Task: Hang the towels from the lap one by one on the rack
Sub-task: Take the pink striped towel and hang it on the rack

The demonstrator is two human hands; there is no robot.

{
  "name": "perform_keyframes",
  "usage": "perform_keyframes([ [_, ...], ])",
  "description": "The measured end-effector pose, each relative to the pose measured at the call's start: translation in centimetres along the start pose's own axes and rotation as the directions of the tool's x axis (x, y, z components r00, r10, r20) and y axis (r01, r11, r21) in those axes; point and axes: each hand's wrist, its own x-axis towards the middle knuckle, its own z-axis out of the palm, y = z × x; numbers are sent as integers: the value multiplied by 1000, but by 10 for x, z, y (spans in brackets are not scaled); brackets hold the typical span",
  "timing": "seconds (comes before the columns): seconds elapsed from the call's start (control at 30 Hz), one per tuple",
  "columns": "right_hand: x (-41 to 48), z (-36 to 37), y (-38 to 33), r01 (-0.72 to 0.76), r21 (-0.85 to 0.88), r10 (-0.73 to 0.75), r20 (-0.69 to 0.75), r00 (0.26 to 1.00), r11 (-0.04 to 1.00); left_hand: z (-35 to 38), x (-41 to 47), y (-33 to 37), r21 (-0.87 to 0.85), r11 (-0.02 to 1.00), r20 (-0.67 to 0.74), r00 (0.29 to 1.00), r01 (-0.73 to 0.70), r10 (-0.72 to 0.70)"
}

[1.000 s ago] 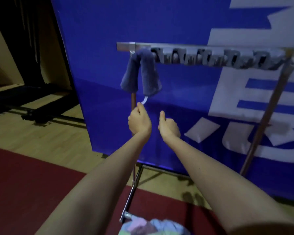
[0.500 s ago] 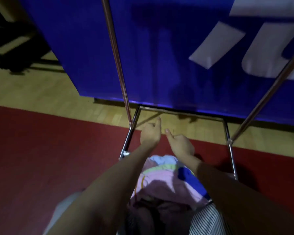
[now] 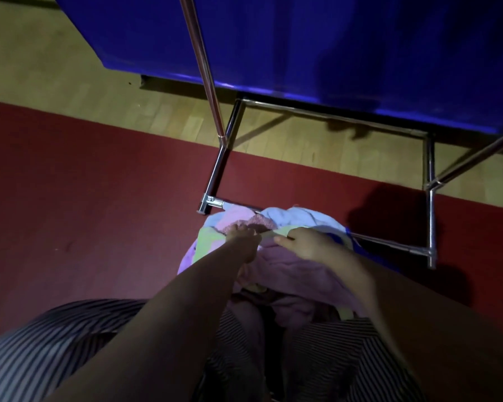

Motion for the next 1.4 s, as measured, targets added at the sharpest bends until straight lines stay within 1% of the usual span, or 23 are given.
perform_keyframes([
  [0.03,1,2,2,25,-30,-25,-15,1000,999,5,3,-2,31,999,-12,1000,-22,22],
  [0.1,4,7,9,28,-61,-27,14,1000,998,13,12,-9,174,983,55,997,-58,49],
  [0.17,7,10,15,23,-95,-17,66,998,995,22,14,-10,173,983,100,994,-57,40],
  [0.2,7,11,17,26,-100,-18,75,997,995,26,14,-11,212,975,125,991,-73,47],
  [0.23,9,12,18,35,-91,-29,64,998,995,29,18,-13,295,946,138,985,-137,100],
  [0.3,10,12,20,35,-70,-32,40,999,997,32,26,-11,338,922,156,978,-187,140],
  [0.37,9,12,23,30,-62,-27,38,999,998,33,29,-9,333,928,65,986,-169,157],
  [0.43,9,10,25,38,-55,-36,44,998,998,22,25,-7,251,957,-3,988,-148,154],
  [0.5,5,8,26,48,-43,-46,41,998,998,9,22,-9,94,959,-19,963,-267,270],
  [0.57,4,5,27,76,8,-76,14,997,997,-12,22,-11,-96,927,79,926,-362,369],
  [0.6,1,1,26,102,58,-102,-13,995,993,-24,19,-8,-189,910,151,905,-370,399],
  [0.63,-1,-1,23,119,142,-116,-36,993,983,-38,15,-5,-236,884,170,878,-404,447],
  [0.7,-5,-9,17,210,332,-198,-71,978,920,-68,6,4,-364,845,161,867,-392,472],
  [0.8,-22,-23,4,301,483,-275,-126,953,822,-120,-21,22,-463,806,159,860,-369,485],
  [0.9,-50,-35,-4,335,573,-264,-206,942,748,-159,-50,30,-477,771,120,837,-423,533],
  [1.03,-90,-46,-13,405,680,-217,-349,912,611,-177,-83,27,-480,759,85,837,-441,541],
  [1.07,-104,-48,-17,451,710,-223,-396,891,541,-180,-93,25,-459,766,76,840,-450,538],
  [1.17,-138,-53,-30,553,806,-255,-500,827,212,-184,-106,14,-399,809,84,862,-431,501],
  [1.2,-147,-53,-32,570,815,-248,-534,808,105,-184,-111,7,-395,820,90,871,-415,484],
  [1.23,-153,-55,-33,584,811,-215,-566,796,29,-183,-115,0,-403,817,77,874,-414,480],
  [1.3,-156,-62,-30,619,785,-103,-616,781,1,-178,-120,-14,-503,751,-38,879,-428,475],
  [1.33,-151,-64,-25,626,779,-42,-625,780,33,-175,-122,-20,-607,665,-120,877,-435,465],
  [1.4,-146,-64,-19,612,775,10,-621,784,160,-174,-130,-23,-799,415,-248,867,-435,432],
])
